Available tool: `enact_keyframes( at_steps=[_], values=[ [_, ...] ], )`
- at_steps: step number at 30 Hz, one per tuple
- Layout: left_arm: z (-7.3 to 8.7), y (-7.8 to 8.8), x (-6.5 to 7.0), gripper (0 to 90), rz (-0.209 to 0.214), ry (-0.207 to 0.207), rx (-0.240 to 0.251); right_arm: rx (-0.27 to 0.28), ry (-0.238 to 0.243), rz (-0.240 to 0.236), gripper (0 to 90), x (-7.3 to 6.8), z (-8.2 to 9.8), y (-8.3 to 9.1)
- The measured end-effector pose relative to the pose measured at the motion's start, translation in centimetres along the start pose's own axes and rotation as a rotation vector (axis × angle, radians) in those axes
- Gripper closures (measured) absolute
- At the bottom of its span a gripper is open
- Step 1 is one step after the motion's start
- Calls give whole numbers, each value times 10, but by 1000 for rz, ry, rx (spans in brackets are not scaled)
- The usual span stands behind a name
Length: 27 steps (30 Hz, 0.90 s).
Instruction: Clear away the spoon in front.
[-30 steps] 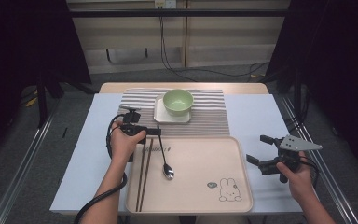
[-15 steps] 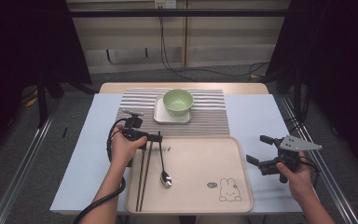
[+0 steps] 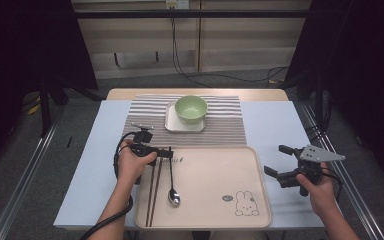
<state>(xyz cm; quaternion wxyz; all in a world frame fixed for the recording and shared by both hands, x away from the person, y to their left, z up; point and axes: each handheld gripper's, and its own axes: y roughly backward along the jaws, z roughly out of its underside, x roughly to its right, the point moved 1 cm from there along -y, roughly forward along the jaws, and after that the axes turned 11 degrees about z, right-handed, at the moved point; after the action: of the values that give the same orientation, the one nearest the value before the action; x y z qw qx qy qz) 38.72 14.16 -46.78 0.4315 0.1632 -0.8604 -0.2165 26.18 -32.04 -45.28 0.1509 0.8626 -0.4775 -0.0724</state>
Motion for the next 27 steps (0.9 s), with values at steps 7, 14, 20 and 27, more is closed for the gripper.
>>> enact_keyframes(
  at_steps=[7, 14, 20, 27],
  values=[
    [6, -1, -3, 804, -13, 3, 10, -3, 0, -3, 17, 0, 0, 0],
    [9, -4, -5, 794, -18, -3, 5, -5, -2, -4, 18, 0, 0, 0],
    [12, -5, -6, 779, -33, -11, -2, -4, 2, -3, 18, 0, 0, -1],
    [11, -7, -7, 762, -52, -24, -8, -4, 3, -5, 18, 0, 0, -1]
  ],
)
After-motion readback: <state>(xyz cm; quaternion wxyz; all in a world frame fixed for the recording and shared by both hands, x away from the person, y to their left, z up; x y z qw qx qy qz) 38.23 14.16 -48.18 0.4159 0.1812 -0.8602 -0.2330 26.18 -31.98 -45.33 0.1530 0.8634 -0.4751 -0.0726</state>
